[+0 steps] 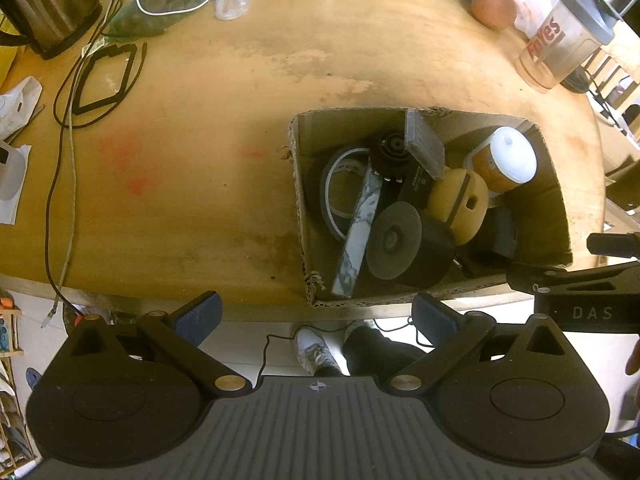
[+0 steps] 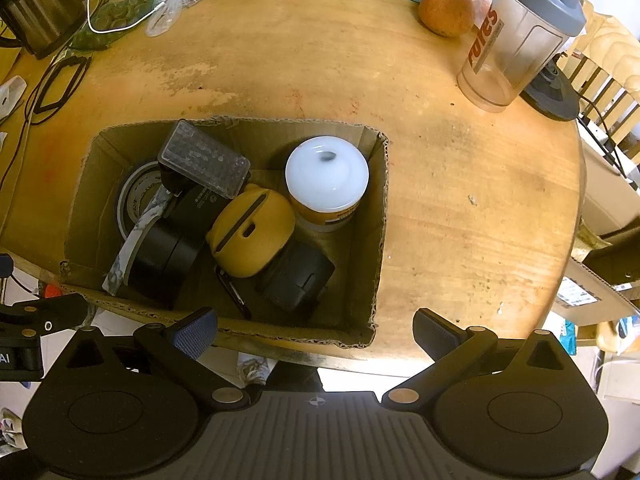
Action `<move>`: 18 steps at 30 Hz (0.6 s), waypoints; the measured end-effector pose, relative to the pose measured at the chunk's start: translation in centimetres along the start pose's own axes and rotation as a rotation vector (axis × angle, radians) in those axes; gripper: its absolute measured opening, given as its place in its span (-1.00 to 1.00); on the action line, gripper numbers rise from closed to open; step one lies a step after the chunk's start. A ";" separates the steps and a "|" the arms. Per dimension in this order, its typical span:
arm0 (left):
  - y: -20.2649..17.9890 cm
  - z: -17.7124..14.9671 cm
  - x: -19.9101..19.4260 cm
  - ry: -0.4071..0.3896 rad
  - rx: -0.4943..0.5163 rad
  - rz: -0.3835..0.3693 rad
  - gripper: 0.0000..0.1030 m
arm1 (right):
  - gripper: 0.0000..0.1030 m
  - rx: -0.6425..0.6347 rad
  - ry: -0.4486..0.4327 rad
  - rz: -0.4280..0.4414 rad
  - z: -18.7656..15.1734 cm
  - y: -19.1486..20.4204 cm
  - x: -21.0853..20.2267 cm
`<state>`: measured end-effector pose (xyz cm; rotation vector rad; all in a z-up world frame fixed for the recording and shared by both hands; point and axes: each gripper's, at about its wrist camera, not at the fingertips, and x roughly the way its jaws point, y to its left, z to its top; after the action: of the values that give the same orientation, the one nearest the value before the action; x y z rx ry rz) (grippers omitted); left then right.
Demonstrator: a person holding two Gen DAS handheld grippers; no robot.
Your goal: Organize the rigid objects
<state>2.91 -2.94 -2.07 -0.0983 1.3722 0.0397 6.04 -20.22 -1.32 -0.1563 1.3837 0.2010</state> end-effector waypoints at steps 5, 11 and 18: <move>0.0 0.0 0.0 0.000 0.000 0.000 1.00 | 1.00 0.000 0.001 0.000 0.1 0.0 0.0; 0.2 0.1 0.0 0.001 -0.003 0.002 1.00 | 1.00 0.000 0.001 0.000 0.1 0.0 0.0; 0.3 0.2 0.0 0.002 -0.009 0.006 1.00 | 1.00 -0.001 0.000 -0.002 0.1 0.0 0.0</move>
<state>3.05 -2.65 -2.08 -0.1015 1.3748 0.0509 6.16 -20.17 -1.33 -0.1582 1.3837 0.1998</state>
